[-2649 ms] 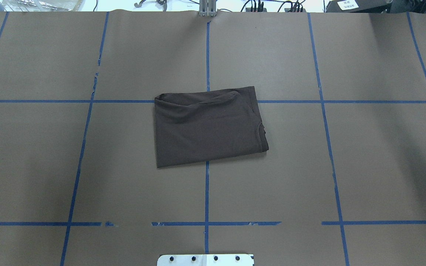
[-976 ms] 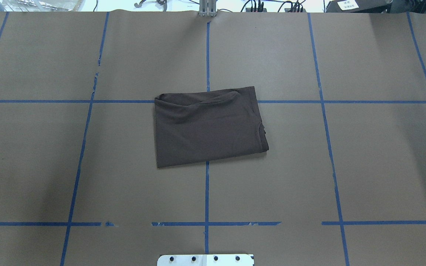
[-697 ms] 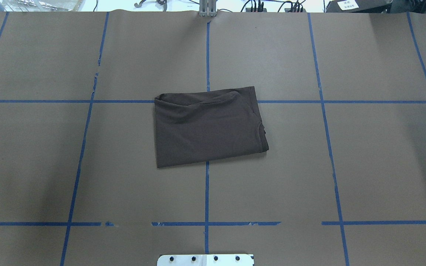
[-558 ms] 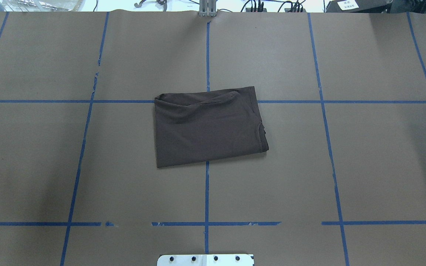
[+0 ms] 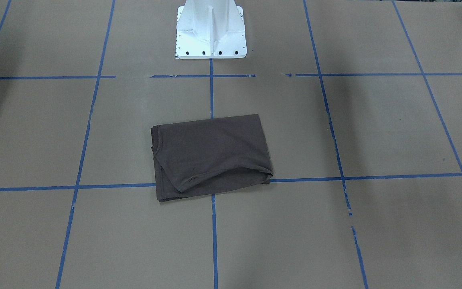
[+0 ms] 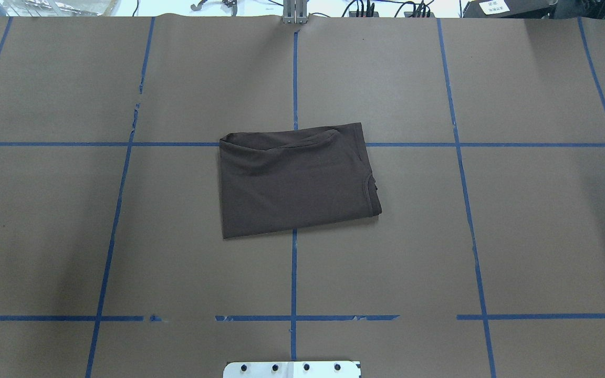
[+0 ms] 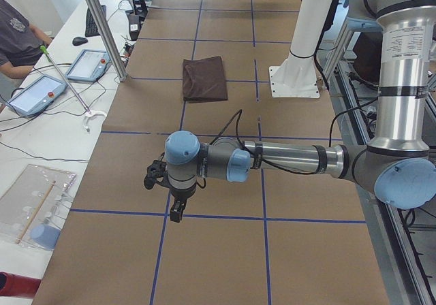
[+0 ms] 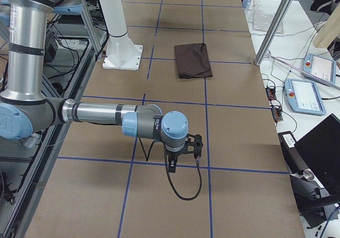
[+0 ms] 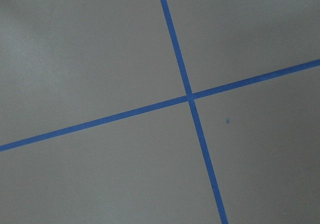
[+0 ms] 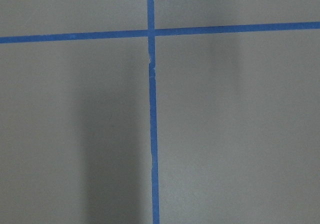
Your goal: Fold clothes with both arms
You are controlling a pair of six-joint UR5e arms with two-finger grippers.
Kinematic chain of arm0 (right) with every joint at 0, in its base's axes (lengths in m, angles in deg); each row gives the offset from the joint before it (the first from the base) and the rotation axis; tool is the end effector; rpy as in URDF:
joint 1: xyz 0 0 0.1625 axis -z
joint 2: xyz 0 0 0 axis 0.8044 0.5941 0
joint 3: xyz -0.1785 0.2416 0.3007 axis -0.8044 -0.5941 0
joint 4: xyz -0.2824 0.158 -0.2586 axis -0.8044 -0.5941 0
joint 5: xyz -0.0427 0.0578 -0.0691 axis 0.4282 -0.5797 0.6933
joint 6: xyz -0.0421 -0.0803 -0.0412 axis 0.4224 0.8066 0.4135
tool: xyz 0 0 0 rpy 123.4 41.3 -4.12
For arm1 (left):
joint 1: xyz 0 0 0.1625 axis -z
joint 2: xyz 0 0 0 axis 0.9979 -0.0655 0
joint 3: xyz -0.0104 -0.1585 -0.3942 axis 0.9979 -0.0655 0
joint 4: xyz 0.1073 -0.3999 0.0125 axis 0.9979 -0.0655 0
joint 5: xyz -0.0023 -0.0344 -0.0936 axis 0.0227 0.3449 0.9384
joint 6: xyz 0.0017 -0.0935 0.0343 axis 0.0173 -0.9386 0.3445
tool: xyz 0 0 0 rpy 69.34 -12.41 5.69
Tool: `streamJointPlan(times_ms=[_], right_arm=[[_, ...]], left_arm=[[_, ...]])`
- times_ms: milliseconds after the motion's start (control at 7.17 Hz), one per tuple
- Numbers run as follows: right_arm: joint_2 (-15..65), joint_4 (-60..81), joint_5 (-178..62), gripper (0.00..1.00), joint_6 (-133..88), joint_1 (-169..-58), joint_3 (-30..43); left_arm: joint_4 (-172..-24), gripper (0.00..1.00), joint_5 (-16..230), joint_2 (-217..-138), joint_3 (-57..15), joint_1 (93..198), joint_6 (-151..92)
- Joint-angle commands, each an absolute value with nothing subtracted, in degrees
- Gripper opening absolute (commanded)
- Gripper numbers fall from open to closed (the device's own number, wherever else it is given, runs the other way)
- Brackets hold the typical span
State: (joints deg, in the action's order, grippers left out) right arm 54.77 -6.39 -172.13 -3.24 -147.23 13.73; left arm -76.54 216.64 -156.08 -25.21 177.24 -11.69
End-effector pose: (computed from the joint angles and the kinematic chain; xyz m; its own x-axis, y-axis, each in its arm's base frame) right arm 0.0869 -0.4105 0.6537 0.6786 0.0399 0.7334 -0.0308 0.9992 -0.0258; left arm -0.0761 -0.4850 0.6262 0.7542 0.1344 -0.6428 -0.0251 0.9840 0.1763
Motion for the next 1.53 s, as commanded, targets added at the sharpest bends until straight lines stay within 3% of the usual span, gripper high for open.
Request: streamJointPlan(times_ms=[0,837,1394], right_arm=[[54.56,-6.33,-172.04,1.00,-3.24,-147.24,13.91],[54.11,-6.33,-171.77,1.00,-3.85,-147.15,13.83],[48.86,-6.33,-167.73,1.00,-4.29,-147.15,10.15]], left_arm=[[-76.88,1.00,216.70,-156.12,-25.31,177.21,-18.85],[-77.06,1.00,216.70,-156.03,-25.31,177.21,-18.77],[-77.23,1.00,216.70,-156.12,-25.39,177.21,-18.77]])
